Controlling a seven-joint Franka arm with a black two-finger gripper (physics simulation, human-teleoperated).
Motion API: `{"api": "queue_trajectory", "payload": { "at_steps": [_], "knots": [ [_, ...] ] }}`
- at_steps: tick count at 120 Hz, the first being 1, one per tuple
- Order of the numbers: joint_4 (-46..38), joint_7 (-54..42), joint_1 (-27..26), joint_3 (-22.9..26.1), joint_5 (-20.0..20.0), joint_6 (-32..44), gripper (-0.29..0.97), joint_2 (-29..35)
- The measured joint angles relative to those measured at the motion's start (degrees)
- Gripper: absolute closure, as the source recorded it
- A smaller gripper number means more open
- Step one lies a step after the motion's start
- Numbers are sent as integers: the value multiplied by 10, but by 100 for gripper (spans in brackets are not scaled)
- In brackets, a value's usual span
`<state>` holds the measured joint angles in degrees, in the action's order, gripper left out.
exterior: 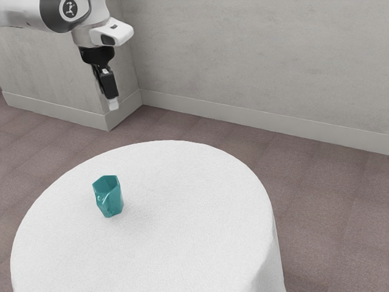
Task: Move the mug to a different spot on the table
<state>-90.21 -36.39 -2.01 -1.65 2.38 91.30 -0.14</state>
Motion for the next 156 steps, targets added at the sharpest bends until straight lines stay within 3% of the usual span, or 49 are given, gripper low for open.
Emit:
{"api": "queue_trajectory", "payload": {
  "at_steps": [36, 53, 63, 78, 104, 138, 156],
  "knots": [
    [-9, -30, -5, 0, 0, 0, 0, -6],
    [-117, -20, -8, 0, -22, 12, 0, 64],
    [-200, -2, 5, -1, -28, 50, 0, 104],
    [-247, 33, 18, -1, -28, 97, 0, 120],
    [-433, 110, 39, -1, -28, 209, 0, 225],
    [-493, 226, 44, -1, -28, 291, 0, 222],
    [-564, 298, 48, -2, -28, 403, 0, 201]
  ]
}}
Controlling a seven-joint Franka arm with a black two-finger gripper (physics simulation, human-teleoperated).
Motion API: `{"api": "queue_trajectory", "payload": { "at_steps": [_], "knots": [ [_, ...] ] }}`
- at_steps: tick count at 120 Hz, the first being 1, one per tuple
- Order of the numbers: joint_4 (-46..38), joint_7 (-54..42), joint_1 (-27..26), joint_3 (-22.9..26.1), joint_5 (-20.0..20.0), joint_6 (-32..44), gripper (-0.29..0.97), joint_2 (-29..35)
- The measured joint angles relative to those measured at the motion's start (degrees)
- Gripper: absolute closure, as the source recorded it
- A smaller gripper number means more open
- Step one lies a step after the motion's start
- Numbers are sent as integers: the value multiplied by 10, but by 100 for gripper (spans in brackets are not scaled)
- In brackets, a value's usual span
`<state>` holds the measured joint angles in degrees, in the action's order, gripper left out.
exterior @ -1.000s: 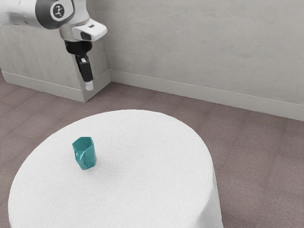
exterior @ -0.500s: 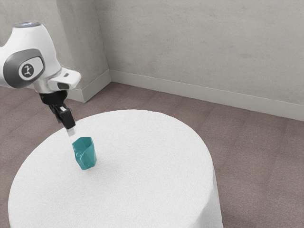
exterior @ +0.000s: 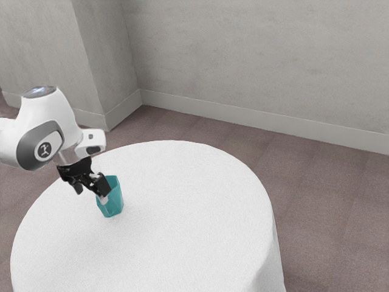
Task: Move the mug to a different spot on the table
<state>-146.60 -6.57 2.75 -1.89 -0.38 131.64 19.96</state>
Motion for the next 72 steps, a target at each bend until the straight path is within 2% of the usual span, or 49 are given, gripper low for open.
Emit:
{"api": "queue_trajectory", "payload": {
  "at_steps": [16, 48, 72],
  "knots": [
    [-5, 52, 14, -4, -2, 72, 0, -44],
    [-8, 152, 28, -5, -8, 152, 0, -102],
    [-6, 207, 33, -5, -10, 190, 18, -142]
  ]
}}
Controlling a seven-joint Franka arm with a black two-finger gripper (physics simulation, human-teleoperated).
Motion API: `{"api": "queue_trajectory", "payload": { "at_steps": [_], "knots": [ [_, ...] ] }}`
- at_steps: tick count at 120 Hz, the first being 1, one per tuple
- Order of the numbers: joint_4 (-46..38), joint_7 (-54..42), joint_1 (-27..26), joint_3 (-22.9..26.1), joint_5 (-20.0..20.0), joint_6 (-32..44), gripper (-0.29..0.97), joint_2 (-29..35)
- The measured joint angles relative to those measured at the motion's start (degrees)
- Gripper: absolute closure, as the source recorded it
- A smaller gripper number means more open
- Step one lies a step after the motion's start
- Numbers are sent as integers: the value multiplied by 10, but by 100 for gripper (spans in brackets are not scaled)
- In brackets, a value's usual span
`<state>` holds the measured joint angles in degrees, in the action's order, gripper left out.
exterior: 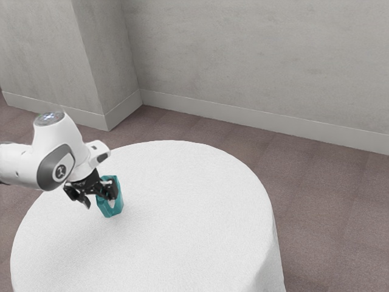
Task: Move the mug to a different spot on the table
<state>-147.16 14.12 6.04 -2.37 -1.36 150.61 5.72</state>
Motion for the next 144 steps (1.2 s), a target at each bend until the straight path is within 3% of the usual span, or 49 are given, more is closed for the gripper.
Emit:
{"api": "queue_trajectory", "payload": {
  "at_steps": [40, 69, 120, 144],
  "knots": [
    [0, 59, 1, 0, -18, 68, 33, -51],
    [2, 88, 11, 12, -14, 86, 57, -55],
    [-5, 115, -14, 7, 18, 158, 69, -10],
    [-27, 125, -31, 57, 24, 167, 74, 13]
  ]
}}
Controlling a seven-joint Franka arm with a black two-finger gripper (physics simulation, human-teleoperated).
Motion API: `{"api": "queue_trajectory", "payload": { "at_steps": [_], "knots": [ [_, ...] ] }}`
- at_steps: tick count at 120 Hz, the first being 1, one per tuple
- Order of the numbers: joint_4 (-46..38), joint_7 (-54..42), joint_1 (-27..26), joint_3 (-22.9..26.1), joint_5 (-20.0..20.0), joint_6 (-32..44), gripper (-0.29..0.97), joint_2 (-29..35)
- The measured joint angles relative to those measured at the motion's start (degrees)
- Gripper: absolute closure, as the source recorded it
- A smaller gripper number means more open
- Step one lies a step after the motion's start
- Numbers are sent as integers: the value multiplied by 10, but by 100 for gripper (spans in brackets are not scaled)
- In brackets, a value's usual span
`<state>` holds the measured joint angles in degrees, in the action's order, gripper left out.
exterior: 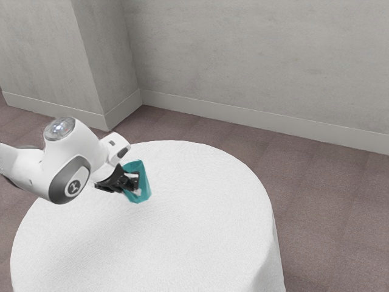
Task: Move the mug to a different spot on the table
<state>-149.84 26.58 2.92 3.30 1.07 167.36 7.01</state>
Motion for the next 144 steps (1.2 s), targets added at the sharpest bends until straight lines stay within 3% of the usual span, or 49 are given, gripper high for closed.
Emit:
{"api": "queue_trajectory", "payload": {
  "at_steps": [28, 90, 126, 144],
  "knots": [
    [-27, 17, 0, 30, 0, 15, 77, 2],
    [7, 32, -1, 23, 17, 70, 78, -113],
    [8, 41, 2, 24, 18, 79, 30, -125],
    [4, 44, 0, 25, 19, 79, 15, -122]
  ]
}}
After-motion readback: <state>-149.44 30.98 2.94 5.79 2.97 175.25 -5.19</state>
